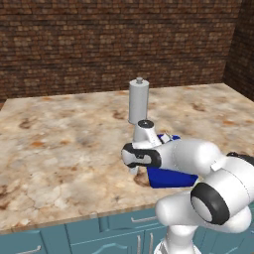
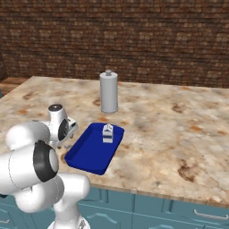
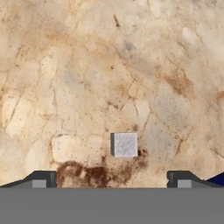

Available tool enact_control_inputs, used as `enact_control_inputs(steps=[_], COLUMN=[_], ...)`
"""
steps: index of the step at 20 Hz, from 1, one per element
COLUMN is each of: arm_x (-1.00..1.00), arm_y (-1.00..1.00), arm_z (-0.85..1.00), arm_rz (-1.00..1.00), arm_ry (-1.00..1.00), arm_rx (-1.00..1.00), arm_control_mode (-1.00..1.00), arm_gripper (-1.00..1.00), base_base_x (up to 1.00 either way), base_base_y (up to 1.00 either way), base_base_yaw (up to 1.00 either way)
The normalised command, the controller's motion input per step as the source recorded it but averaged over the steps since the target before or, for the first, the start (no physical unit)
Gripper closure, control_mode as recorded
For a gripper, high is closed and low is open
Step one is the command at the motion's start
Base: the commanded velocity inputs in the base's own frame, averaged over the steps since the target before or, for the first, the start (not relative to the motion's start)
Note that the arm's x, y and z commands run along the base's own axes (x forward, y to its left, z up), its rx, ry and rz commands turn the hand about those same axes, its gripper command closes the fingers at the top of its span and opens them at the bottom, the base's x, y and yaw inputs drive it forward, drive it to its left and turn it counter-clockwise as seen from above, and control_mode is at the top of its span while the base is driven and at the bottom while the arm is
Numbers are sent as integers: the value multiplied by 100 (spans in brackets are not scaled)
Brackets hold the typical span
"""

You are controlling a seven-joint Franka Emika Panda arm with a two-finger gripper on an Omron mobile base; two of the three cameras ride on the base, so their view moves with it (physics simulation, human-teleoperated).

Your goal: Take out the milk from the fridge and place it on the tray on the counter. Then take the sugar cube near the tray and place it in the tray.

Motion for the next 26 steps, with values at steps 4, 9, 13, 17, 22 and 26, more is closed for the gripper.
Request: enact_control_inputs(steps=[4, 9, 13, 17, 22, 26], arm_x=[12, 3, 7, 5, 12, 21], arm_y=[4, 9, 3, 0, 0, 0], arm_z=[-16, -15, -15, -10, -13, -11], arm_rz=[0, 0, 0, 0, 0, 0], arm_ry=[0, 0, 0, 0, 0, 0], arm_rx=[0, 0, 0, 0, 0, 0], arm_control_mode=[-100, -100, -100, -100, -100, -100], arm_gripper=[-100, -100, -100, -100, -100, -100], base_base_x=[0, 0, 0, 0, 0, 0], base_base_y=[0, 0, 0, 0, 0, 0], base_base_yaw=[0, 0, 0, 0, 0, 0])
